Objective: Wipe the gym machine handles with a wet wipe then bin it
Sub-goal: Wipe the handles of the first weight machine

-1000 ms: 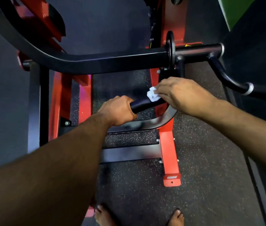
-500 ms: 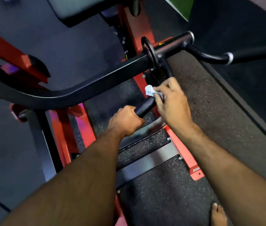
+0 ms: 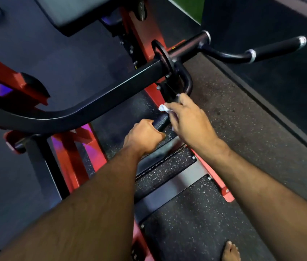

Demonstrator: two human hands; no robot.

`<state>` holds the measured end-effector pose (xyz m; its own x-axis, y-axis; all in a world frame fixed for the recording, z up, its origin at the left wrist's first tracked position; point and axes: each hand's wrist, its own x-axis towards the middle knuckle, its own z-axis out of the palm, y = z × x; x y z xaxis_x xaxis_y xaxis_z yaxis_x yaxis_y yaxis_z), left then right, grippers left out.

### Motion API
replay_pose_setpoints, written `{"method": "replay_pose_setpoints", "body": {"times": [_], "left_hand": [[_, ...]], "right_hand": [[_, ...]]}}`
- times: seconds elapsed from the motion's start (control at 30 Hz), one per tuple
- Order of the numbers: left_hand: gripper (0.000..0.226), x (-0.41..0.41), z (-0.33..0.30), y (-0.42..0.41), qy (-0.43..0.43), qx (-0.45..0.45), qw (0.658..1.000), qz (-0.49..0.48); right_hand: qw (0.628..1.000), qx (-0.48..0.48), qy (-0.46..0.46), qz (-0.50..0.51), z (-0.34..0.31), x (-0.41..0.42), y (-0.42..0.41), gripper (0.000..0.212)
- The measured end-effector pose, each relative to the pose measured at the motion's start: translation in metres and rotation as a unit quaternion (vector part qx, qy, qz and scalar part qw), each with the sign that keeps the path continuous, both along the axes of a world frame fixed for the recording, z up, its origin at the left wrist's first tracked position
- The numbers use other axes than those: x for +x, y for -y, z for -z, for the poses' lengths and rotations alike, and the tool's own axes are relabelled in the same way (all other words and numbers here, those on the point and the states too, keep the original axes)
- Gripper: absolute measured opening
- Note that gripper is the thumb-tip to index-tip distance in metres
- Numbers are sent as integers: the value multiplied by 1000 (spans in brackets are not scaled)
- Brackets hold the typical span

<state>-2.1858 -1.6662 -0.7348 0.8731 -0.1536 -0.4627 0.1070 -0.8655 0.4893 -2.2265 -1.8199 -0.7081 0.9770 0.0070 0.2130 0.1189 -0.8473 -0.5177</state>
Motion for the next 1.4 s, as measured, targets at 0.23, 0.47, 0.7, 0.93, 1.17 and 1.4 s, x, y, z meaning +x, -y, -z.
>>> {"method": "replay_pose_setpoints", "body": {"times": [0.23, 0.47, 0.7, 0.93, 1.17, 1.4], "left_hand": [[25, 1, -1, -1, -4, -12, 1000, 9], [28, 1, 2, -1, 27, 0, 1000, 0], [46, -56, 27, -19, 257, -123, 956, -67], [43, -79, 43, -44, 268, -160, 947, -80], [38, -80, 46, -40, 285, -164, 939, -104], [41, -83, 43, -39, 268, -118, 949, -118]], "right_hand": [[990, -128, -51, 18, -19, 36, 7, 23], [962, -223, -74, -138, -34, 12, 22, 32], [950, -263, -77, -150, -36, 29, 24, 16], [951, -280, -28, -127, -28, 24, 29, 14], [932, -310, -45, -184, -25, 16, 9, 19], [944, -294, -66, -135, -25, 28, 10, 21]]}}
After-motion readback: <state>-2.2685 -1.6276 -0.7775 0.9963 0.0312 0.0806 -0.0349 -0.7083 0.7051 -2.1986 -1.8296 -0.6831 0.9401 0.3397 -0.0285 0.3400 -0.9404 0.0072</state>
